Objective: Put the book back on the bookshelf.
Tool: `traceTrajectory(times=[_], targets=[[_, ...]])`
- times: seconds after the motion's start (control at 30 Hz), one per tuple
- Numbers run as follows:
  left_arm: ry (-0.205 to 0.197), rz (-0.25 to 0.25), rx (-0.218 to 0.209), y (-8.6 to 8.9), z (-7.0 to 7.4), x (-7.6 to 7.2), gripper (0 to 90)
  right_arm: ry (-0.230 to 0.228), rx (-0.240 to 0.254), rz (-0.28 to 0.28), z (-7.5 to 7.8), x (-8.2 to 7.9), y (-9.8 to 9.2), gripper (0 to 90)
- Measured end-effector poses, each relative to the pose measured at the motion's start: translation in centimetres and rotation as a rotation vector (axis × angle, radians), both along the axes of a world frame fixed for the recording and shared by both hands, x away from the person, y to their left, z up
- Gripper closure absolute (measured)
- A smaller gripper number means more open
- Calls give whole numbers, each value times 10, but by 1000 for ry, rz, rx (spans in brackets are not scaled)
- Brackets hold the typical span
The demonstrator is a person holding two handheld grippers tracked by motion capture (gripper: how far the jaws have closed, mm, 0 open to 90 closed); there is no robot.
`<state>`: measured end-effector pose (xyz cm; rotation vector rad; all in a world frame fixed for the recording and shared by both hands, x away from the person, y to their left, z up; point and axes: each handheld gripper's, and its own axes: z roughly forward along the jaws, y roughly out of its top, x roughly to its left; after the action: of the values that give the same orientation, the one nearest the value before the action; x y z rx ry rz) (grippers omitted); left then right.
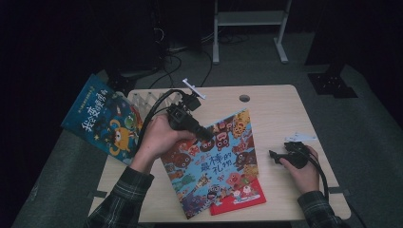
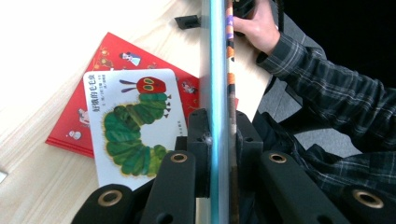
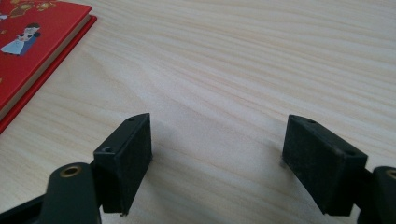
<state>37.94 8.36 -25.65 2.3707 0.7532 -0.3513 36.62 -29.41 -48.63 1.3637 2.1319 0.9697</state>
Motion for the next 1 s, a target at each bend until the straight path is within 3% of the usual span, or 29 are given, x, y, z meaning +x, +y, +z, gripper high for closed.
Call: traceTrajectory(times=[0.23, 0.4, 0.6, 0.77, 1.0], targets=[[-31, 12, 22, 7, 8, -3, 808, 0, 0, 0, 0, 0, 0, 232], [-44, 28, 6, 17, 15, -4, 808, 2, 1, -2, 0, 0, 0, 232], [-51, 56, -18, 36, 21, -6, 807, 2, 1, -1, 0, 0, 0, 230], [-70, 103, 6, 54, 24, -7, 807, 1, 1, -1, 0, 0, 0, 230], [-69, 166, 0, 85, 28, -10, 807, 1, 1, -1, 0, 0, 0, 230]])
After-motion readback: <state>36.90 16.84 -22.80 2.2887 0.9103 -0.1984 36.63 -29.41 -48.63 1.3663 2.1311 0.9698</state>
